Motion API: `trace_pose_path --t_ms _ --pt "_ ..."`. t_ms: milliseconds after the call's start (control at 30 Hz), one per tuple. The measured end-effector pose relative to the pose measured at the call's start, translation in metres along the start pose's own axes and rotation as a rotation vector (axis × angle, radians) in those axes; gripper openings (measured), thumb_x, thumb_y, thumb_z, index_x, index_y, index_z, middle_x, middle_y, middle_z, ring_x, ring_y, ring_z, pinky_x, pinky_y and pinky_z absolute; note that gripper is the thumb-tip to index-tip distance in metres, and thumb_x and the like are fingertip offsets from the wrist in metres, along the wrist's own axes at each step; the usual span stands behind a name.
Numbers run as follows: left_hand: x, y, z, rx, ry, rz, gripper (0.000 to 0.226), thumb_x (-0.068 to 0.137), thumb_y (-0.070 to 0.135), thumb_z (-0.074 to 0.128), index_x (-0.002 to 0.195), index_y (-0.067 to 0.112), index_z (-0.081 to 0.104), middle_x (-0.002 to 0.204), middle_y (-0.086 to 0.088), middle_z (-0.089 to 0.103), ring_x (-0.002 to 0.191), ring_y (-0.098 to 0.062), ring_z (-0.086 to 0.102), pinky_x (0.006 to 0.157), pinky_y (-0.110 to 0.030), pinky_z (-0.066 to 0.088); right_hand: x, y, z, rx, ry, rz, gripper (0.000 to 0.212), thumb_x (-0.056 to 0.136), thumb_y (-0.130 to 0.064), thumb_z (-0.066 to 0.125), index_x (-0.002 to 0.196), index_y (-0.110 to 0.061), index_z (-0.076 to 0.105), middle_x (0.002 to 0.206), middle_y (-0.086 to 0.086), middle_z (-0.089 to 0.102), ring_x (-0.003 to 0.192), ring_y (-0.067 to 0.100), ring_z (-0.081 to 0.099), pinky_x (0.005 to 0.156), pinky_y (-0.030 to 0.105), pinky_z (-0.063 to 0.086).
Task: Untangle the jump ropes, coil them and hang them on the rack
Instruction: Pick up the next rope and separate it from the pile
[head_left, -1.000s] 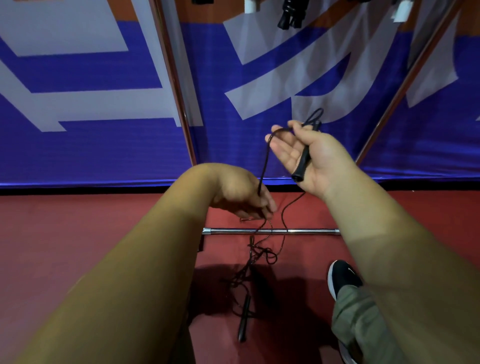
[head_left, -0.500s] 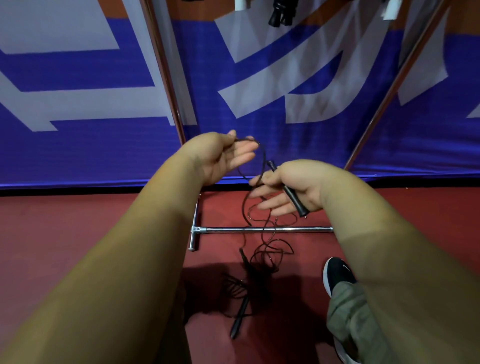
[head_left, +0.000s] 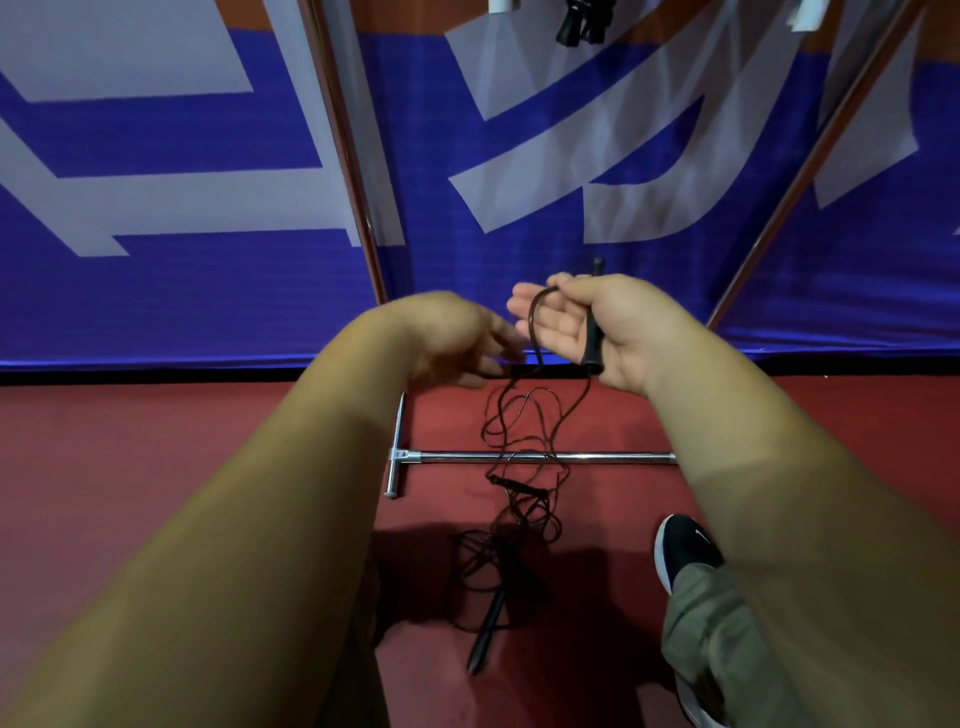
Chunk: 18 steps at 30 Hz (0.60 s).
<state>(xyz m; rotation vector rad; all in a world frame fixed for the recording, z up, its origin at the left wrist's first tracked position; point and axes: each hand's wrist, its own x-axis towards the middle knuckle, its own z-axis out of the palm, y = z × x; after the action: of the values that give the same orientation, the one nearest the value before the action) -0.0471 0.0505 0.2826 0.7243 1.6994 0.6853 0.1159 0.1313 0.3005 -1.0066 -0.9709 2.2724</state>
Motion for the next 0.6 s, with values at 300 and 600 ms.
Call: trace_pose_path --t_ms 300,600 --pt "0.003 -0.003 0.031 0.087 -0.358 0.009 0.013 0.109 0.017 0.056 0.111 0.016 0.069 0.118 -0.006 0.078 0.113 -0.023 0.074 0.103 -0.037 0.053 0.013 -0.009 -0.019 -0.163 0.091 -0.045 0.022 0.116 -0.024 0.041 0.12 -0.012 0.06 0.109 0.007 0.082 0.098 0.022 0.08 0.076 0.036 0.066" --pt "-0.011 0.029 0.027 -0.856 -0.17 0.037 0.019 0.108 0.013 0.054 0.1 -0.001 0.066 0.085 -0.015 0.078 0.071 -0.02 0.079 0.063 -0.032 0.065 0.001 -0.004 -0.034 -0.74 -0.005 0.347 0.028 0.113 -0.029 0.043 0.118 -0.02 0.07 0.108 0.001 0.082 0.109 0.022 0.076 0.106 0.046 0.054"
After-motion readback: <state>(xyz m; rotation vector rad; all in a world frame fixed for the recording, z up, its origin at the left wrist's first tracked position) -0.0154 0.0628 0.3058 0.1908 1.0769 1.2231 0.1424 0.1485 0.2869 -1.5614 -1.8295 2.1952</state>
